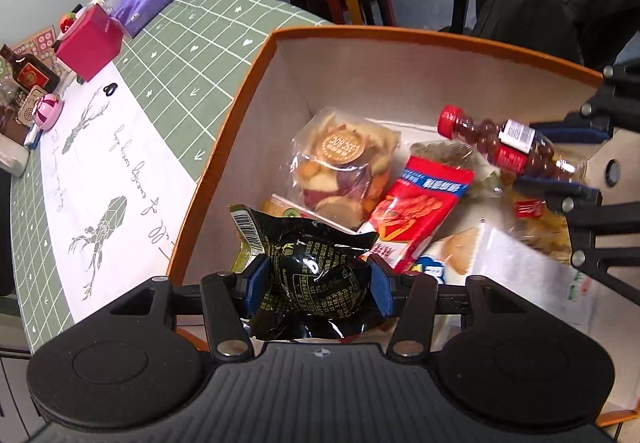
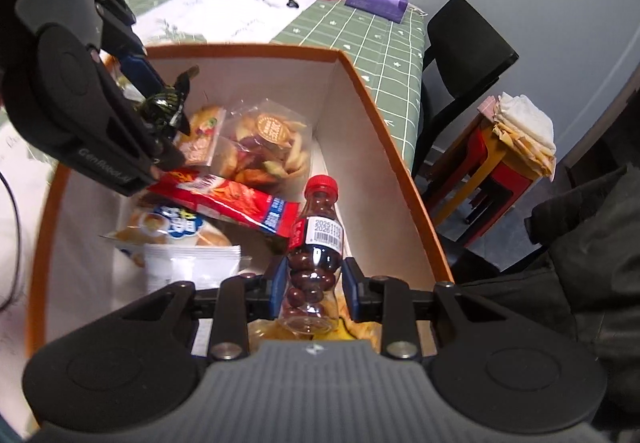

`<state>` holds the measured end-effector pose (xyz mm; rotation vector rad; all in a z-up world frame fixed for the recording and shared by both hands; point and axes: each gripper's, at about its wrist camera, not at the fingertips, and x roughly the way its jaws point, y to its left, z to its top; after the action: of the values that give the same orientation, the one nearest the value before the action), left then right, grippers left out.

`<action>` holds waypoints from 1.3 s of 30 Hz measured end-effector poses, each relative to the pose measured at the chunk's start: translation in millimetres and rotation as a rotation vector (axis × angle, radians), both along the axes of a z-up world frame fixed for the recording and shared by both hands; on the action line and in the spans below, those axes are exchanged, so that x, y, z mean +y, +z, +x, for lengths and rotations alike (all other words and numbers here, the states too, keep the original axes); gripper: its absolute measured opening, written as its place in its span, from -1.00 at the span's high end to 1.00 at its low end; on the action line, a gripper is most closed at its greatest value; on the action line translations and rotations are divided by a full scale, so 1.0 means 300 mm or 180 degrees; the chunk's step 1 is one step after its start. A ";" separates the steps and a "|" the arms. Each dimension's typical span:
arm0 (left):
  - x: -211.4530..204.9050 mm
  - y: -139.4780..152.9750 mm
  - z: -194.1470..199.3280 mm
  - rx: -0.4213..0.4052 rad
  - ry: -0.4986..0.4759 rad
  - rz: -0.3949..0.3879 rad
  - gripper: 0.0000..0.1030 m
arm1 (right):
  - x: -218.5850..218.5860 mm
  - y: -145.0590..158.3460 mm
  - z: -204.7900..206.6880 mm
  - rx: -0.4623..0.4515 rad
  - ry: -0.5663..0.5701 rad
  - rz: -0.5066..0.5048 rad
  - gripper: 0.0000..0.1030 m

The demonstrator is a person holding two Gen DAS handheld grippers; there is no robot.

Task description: Organize snacks

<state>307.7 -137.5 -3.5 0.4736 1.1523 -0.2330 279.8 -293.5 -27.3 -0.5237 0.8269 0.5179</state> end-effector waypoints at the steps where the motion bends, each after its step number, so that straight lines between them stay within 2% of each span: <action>1: -0.001 -0.007 0.004 0.0003 -0.0001 0.0021 -0.17 | 0.006 -0.005 0.005 -0.0002 0.0011 -0.0026 0.45; 7: -0.003 -0.046 0.013 0.0086 -0.0016 0.0060 -0.20 | 0.034 -0.024 0.036 -0.0018 0.0049 -0.0106 0.45; 15: -0.003 -0.033 -0.008 -0.0002 -0.0079 0.0075 -0.26 | 0.063 -0.051 0.061 0.0011 0.0001 -0.0166 0.46; 17: -0.003 -0.024 -0.014 -0.0018 -0.0095 0.0048 -0.35 | 0.064 -0.044 0.055 -0.0024 -0.0008 -0.0152 0.34; 18: -0.002 -0.019 -0.019 -0.0024 -0.0099 0.0030 -0.35 | 0.065 -0.039 0.052 -0.0033 -0.0025 -0.0144 0.16; 19: -0.001 -0.014 -0.025 -0.0024 -0.0101 0.0017 -0.35 | 0.065 -0.034 0.047 -0.0042 -0.0029 -0.0132 0.07; 21: 0.005 -0.001 -0.036 -0.0033 -0.0106 -0.0011 -0.36 | 0.068 -0.023 0.033 -0.0063 -0.0015 -0.0124 0.03; 24: 0.015 0.029 -0.059 -0.0068 -0.0099 -0.0064 -0.37 | 0.074 -0.001 0.005 -0.0131 -0.0007 -0.0129 -0.20; 27: 0.025 0.067 -0.094 -0.0129 -0.0079 -0.0118 -0.40 | 0.081 0.021 -0.030 -0.0186 0.0010 -0.0135 -0.30; 34: 0.051 0.178 -0.228 -0.0350 -0.0026 -0.0256 -0.41 | 0.102 0.089 -0.166 -0.0394 0.0096 -0.0144 -0.31; 39: 0.077 0.285 -0.367 -0.0628 0.0006 -0.0438 -0.41 | 0.104 0.171 -0.296 -0.0579 0.0144 0.0004 -0.32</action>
<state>197.5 -114.4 82.0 0.3653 0.9374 -0.2566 190.9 -262.2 23.9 -0.5805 0.6424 0.5043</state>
